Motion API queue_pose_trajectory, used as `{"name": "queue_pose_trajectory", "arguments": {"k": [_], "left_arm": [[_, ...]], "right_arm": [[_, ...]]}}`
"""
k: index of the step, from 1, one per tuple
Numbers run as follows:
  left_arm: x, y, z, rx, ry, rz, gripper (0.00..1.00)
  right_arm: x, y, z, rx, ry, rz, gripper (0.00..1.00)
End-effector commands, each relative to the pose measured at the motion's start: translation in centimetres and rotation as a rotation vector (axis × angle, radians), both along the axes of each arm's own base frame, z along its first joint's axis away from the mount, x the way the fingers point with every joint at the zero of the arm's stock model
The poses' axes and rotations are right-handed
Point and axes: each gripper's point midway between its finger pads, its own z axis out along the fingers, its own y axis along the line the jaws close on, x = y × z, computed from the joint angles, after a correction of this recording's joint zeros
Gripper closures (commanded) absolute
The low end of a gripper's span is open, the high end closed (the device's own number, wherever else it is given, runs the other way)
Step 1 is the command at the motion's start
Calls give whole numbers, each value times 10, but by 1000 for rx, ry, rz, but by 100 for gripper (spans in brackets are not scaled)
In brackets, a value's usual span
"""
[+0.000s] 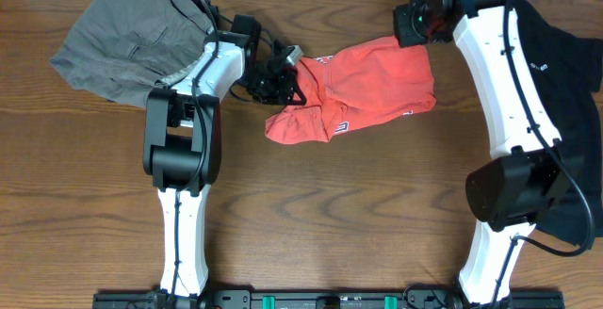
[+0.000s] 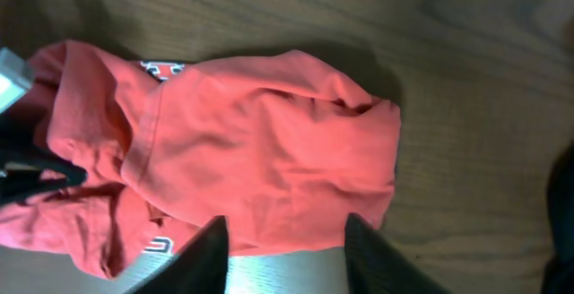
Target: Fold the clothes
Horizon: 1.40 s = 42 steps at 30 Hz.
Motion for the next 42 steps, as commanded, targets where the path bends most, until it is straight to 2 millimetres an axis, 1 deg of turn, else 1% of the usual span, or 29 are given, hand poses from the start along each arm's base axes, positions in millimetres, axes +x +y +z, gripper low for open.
{"name": "queue_pose_trajectory", "arguments": {"k": [1, 4, 9, 11, 13, 14, 17, 24, 27, 30, 32, 34, 38, 42], "left_arm": [[2, 17, -3, 32, 42, 55, 94], [-1, 31, 4, 81, 53, 75, 94], [-9, 61, 24, 213, 49, 103, 94], [-13, 72, 37, 270, 37, 111, 94], [-17, 81, 51, 323, 13, 117, 94], [-18, 84, 57, 338, -1, 118, 94], [-20, 90, 76, 368, -41, 127, 94], [-20, 94, 121, 375, -150, 156, 94], [-21, 92, 135, 368, -182, 162, 94], [-23, 86, 137, 365, -186, 154, 94], [-25, 78, 137, 363, -189, 134, 94], [-28, 67, 137, 359, -200, 109, 94], [-28, 39, 140, 342, -251, 53, 94], [-29, 9, 143, 318, -312, -2, 94]], "right_arm": [[0, -2, -24, -2, 54, -19, 80], [2, 0, -39, 4, 85, -26, 99], [5, 8, -56, 39, 117, -9, 99], [7, 12, -62, 59, 129, 0, 99], [7, 21, -71, 101, 150, 19, 99], [7, 25, -74, 119, 160, 28, 99], [4, 38, -92, 161, 207, 53, 99], [-9, 77, -142, 287, 352, 121, 99], [-16, 92, -159, 321, 400, 145, 99], [-20, 103, -172, 325, 427, 140, 99], [-22, 108, -181, 325, 444, 128, 99], [-24, 112, -191, 324, 464, 119, 99], [-31, 117, -206, 320, 500, 113, 99], [-33, 118, -212, 316, 513, 113, 99]]}}
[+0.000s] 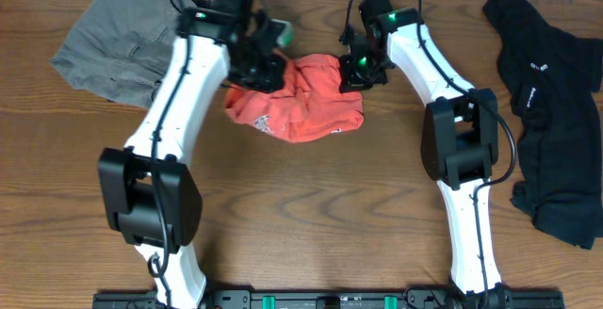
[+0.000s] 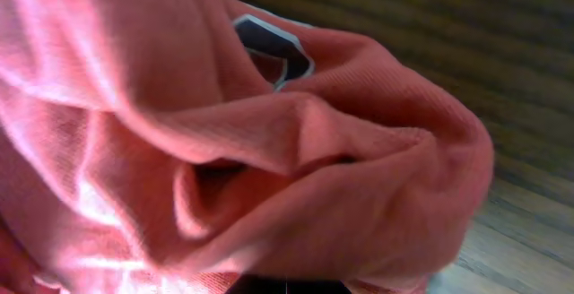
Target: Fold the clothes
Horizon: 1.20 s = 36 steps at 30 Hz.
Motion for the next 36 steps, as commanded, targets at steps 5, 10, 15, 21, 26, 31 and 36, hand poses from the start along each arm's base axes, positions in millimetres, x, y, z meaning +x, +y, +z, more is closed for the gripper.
{"name": "queue_pose_trajectory", "arguments": {"k": [5, 10, 15, 21, 26, 31, 36], "left_arm": [[-3, -57, 20, -44, -119, -114, 94], [0, -89, 28, -79, -204, -173, 94], [-3, -107, 32, -92, -240, -209, 94], [0, -103, 16, -43, -212, -182, 94], [2, -104, 1, -31, -186, -180, 94], [6, -106, -8, -28, -180, -181, 85], [17, -112, -2, -52, -233, -176, 2]], "right_arm": [[-10, 8, -24, -7, 59, -1, 99], [-9, 7, -24, -7, 59, -2, 99], [-7, 8, -22, 11, 53, -5, 99], [29, -2, 23, 108, -64, -60, 99], [67, -35, 114, 178, -256, -140, 99], [85, -78, 193, 207, -427, -225, 99], [85, -117, 227, 202, -490, -289, 99]]}}
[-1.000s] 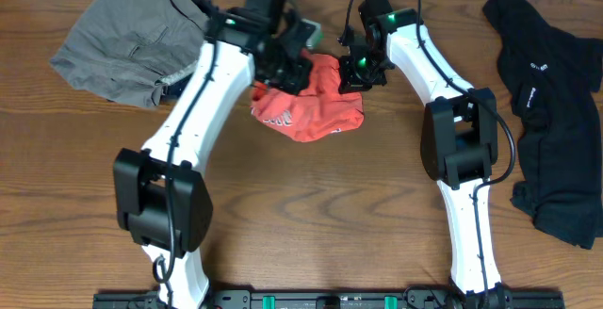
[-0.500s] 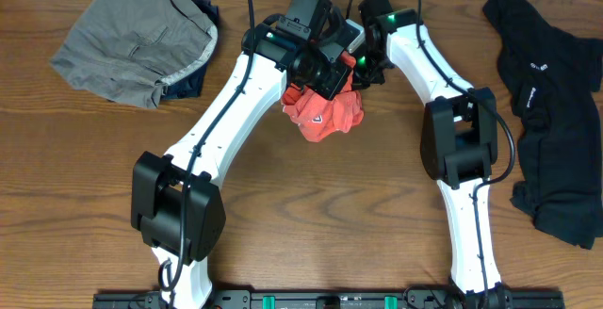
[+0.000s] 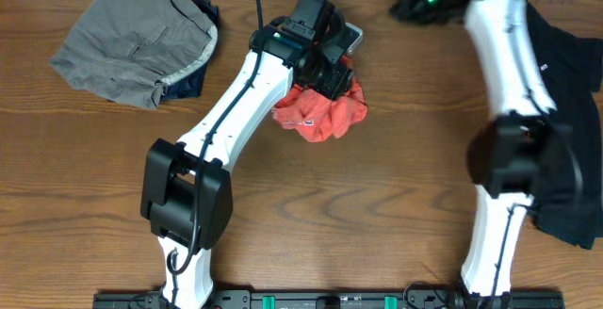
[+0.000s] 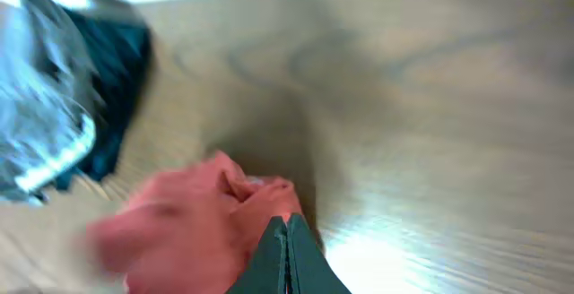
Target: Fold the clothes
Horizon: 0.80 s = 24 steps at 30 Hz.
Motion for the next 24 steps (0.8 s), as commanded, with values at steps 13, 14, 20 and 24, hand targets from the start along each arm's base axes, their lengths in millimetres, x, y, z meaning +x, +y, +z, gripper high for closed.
{"name": "queue_pose_trajectory", "arguments": {"k": [13, 14, 20, 24], "left_arm": [[56, 22, 91, -217, -134, 266, 2], [59, 33, 104, -233, -154, 292, 2], [67, 129, 171, -289, -246, 500, 2], [64, 188, 176, -262, -234, 618, 2]], "right_arm": [[-19, -8, 18, -31, -29, 69, 95], [-21, -2, 15, -44, -30, 93, 93], [-33, 45, -6, -153, -55, 259, 69], [-48, 85, -14, -239, -85, 378, 54]]}}
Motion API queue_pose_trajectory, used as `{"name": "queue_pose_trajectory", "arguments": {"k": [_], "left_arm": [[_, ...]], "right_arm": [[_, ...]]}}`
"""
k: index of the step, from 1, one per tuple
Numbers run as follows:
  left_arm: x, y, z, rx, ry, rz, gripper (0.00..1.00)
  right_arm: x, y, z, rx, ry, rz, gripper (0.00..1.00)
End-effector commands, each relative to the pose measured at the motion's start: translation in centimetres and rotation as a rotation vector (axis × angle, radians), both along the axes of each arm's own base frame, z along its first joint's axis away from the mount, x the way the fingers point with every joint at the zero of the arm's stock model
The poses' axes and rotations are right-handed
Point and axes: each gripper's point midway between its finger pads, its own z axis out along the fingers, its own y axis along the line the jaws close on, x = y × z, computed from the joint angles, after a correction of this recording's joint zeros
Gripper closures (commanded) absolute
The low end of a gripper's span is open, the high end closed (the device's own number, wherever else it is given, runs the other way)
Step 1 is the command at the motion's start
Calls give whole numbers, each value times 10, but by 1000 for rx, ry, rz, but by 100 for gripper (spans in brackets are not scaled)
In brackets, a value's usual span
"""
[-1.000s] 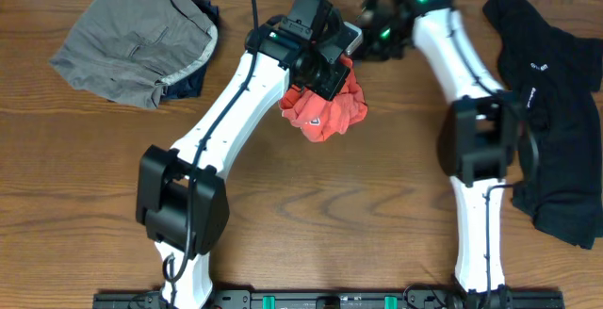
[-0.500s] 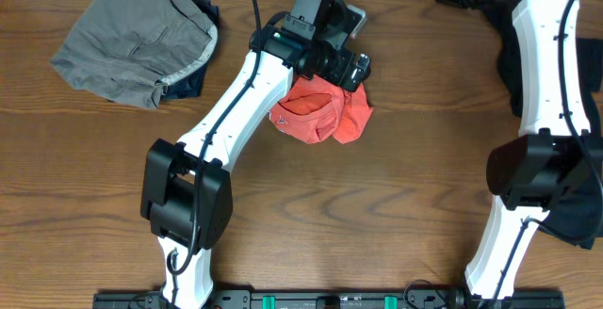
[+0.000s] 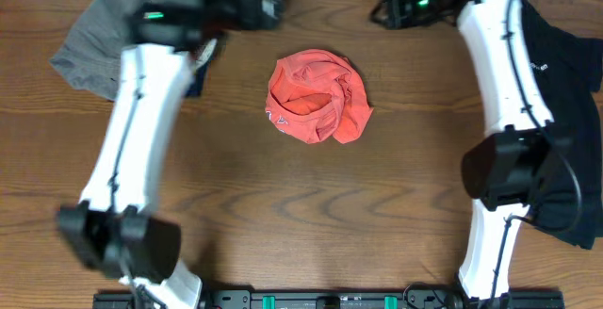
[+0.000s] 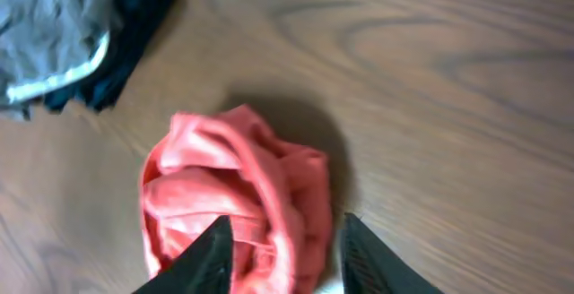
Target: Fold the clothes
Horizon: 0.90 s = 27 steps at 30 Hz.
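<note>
The red garment (image 3: 318,100) lies in a crumpled mound on the wood table, with no gripper touching it. My right gripper (image 3: 388,8) hovers near the table's far edge. In the right wrist view its fingers (image 4: 213,251) stand open, with the red garment (image 4: 229,200) on the table beyond them and nothing held. My left arm is blurred, and its gripper (image 3: 267,6) sits at the far edge, left of the garment; its jaws cannot be made out.
A grey garment (image 3: 89,40) over dark cloth (image 4: 126,25) lies at the far left, partly under the left arm. A black garment (image 3: 565,111) sprawls along the right edge behind the right arm. The table edge runs just behind both grippers.
The left gripper was on the red bundle and is now at the far edge, clear of it. The garment lies free and slightly more spread out. The right gripper has gone from shut to open.
The red garment first lay spread out with the left gripper at its left end and the right gripper open above it. Both grippers were then at it, bunched further left. Later only the left gripper was on a small bundle. Now it lies crumpled alone.
</note>
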Motion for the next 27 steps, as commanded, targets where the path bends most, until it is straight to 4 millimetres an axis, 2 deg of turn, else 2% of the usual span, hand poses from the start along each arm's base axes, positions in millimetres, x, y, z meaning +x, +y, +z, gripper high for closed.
{"name": "queue_pose_trajectory", "arguments": {"k": [1, 4, 6, 9, 14, 18, 22, 24, 27], "left_arm": [[-5, 36, 9, -11, 21, 85, 2], [-10, 57, -5, 1, 83, 123, 2], [-15, 66, -17, 24, 120, 124, 2], [-20, 76, -28, 55, 160, 137, 2], [-25, 89, -39, 118, 204, 192, 2], [-26, 91, -41, 130, 210, 193, 2], [-26, 91, -41, 130, 210, 193, 2], [-26, 91, -41, 130, 211, 193, 2], [-26, 91, -42, 131, 213, 193, 2]], "right_arm": [[-12, 34, -16, -124, -36, 117, 50], [-20, 51, -28, -223, -40, 134, 26], [-27, 66, -40, -271, -29, 160, 23], [-42, 90, -59, -286, 10, 217, 23], [-58, 115, -89, -310, 67, 281, 32], [-63, 124, -99, -318, 81, 302, 40], [-55, 122, -98, -317, 67, 261, 61], [-49, 117, -97, -319, 59, 230, 74], [-39, 107, -96, -310, 53, 195, 89]]}}
